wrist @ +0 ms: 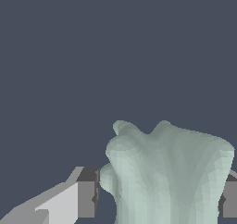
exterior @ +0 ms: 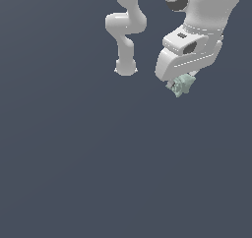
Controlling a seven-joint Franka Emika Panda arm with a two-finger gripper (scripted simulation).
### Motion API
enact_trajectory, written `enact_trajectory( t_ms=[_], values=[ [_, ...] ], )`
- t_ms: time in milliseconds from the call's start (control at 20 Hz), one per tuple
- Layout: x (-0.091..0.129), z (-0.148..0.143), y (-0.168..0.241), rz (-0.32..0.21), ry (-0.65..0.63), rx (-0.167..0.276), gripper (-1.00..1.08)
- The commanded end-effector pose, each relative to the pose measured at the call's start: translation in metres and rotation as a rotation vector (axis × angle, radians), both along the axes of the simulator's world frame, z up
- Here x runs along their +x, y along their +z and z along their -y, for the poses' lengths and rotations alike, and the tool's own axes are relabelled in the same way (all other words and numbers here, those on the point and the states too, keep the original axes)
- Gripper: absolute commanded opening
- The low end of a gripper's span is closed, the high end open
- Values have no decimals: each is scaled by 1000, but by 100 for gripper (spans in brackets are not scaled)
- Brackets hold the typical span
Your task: Pick up the object and move it to a goal position.
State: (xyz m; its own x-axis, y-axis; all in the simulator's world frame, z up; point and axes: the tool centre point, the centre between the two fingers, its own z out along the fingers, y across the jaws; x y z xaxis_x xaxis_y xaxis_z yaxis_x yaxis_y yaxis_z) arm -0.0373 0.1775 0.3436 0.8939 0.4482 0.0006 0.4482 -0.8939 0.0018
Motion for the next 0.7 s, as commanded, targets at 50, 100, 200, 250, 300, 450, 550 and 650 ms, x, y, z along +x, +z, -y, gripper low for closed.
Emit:
enact_trajectory(
  t_ms=[50, 100, 200, 250, 300, 450, 550, 650],
  values=[
    [-8, -16, 35, -1, 0, 0, -100],
    [-9, -20, 44, -1, -1, 0, -100],
    [-12, -27, 60, -1, -1, 0, -100],
    [-13, -31, 67, -1, -1, 0, -100],
    [-14, -34, 73, -1, -1, 0, -100],
    [-16, -41, 88, -1, -1, 1, -100],
    [-17, -44, 96, -1, -2, 1, -100],
    [-17, -47, 102, -1, -2, 1, -100]
  ],
)
